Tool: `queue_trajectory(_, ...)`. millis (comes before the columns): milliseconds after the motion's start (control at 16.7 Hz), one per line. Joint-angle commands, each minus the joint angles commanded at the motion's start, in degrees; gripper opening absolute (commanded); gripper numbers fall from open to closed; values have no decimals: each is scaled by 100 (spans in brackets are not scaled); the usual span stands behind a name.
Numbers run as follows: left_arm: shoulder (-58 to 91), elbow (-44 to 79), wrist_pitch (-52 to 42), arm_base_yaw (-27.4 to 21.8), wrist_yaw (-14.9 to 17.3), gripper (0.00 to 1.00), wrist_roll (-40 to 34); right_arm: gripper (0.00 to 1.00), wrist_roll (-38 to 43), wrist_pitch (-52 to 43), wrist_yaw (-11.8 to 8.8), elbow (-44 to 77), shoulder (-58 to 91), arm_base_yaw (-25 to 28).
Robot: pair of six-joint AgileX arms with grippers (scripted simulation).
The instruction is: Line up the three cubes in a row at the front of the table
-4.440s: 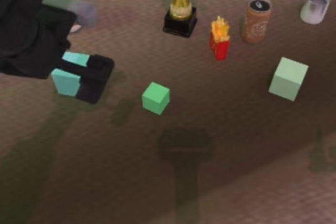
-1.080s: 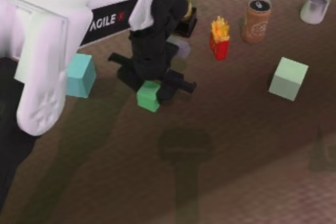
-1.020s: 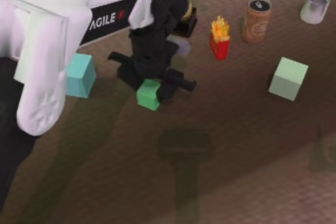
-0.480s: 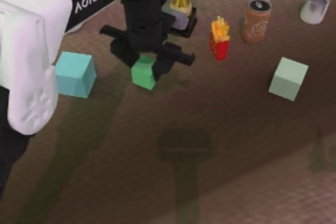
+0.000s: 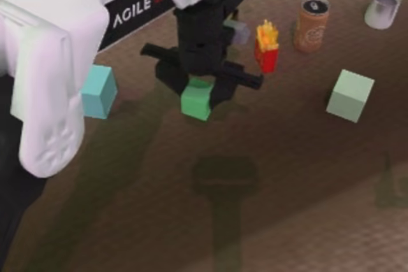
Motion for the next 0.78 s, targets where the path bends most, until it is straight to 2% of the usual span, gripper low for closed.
queue_trajectory(480,-545,-760,52,-1704,-78,0,-3560,100,0,0,0,0,0,0)
queue_trajectory(600,-704,-938,91,-2077,-90,0,-4244,100,0,0,0,0,0,0)
queue_trajectory(780,-890,-1119,151,-2426,-106,0,-4819,100,0,0,0,0,0,0)
